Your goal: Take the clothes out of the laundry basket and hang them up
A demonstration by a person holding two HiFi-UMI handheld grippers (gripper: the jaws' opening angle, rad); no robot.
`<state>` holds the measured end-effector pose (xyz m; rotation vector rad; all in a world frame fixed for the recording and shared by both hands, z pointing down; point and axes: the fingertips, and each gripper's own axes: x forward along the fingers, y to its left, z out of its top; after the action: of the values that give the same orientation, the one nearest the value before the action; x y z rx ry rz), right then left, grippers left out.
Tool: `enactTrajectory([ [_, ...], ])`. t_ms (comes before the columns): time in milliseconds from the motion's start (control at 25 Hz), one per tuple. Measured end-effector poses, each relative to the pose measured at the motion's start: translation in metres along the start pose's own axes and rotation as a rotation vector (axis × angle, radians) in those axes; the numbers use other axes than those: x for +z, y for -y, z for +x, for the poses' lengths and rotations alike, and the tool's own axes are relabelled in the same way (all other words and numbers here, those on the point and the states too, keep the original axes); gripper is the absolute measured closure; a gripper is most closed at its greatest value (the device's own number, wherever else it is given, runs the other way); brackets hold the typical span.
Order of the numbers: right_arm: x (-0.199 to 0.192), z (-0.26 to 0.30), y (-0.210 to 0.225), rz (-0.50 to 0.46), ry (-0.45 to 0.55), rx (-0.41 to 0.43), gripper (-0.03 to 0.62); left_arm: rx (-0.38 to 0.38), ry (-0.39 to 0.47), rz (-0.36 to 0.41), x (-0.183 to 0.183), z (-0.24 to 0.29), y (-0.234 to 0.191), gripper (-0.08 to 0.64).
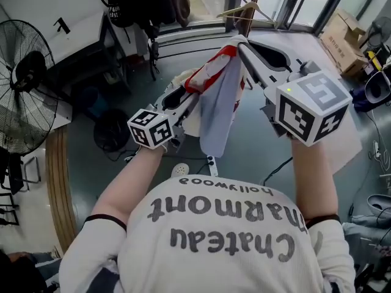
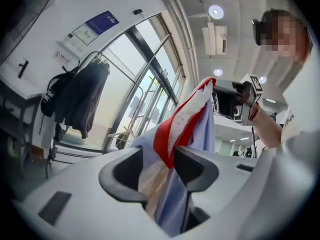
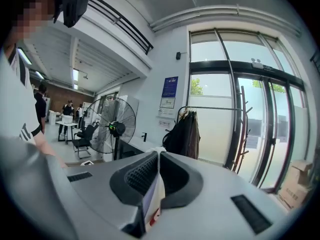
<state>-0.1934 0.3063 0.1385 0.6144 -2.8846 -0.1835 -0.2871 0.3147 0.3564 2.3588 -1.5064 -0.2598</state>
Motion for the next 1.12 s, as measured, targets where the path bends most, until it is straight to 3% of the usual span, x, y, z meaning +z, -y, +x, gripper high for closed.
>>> enactTrajectory([
  [160, 0.002, 0.005, 0.009, -0.017, -0.011, -0.056, 0.557, -0.079, -0.031, -0.036, 0.000, 0.018, -0.005, 0.373],
  [240, 0.002, 0.007, 0.010, -0.022, -0.019, -0.069, 0.557, -0.074, -0.053, -0.046, -0.001, 0.031, -0.009, 0.374],
  [360, -0.003, 0.011, 0.014, -0.021, -0.034, -0.091, 0.557, -0.030, -0.104, -0.026, -0.005, 0.047, -0.021, 0.454],
  [440, -0.013, 0.011, 0.023, 0.002, -0.050, -0.139, 0.557, -0.027, -0.141, 0.019, -0.006, 0.054, -0.030, 0.528],
  [640, -0.047, -0.006, 0.061, 0.100, -0.105, -0.311, 0.557, -0.139, -0.177, 0.028, 0.024, 0.067, -0.044, 0.543],
  [840, -0.071, -0.034, 0.098, 0.177, -0.127, -0.471, 0.557, -0.230, -0.097, 0.061, 0.102, 0.092, -0.036, 0.543],
  [1120, -0.113, -0.054, 0.109, 0.282, -0.117, -0.656, 0.557, -0.375, 0.052, 0.088, 0.184, 0.123, -0.010, 0.543],
])
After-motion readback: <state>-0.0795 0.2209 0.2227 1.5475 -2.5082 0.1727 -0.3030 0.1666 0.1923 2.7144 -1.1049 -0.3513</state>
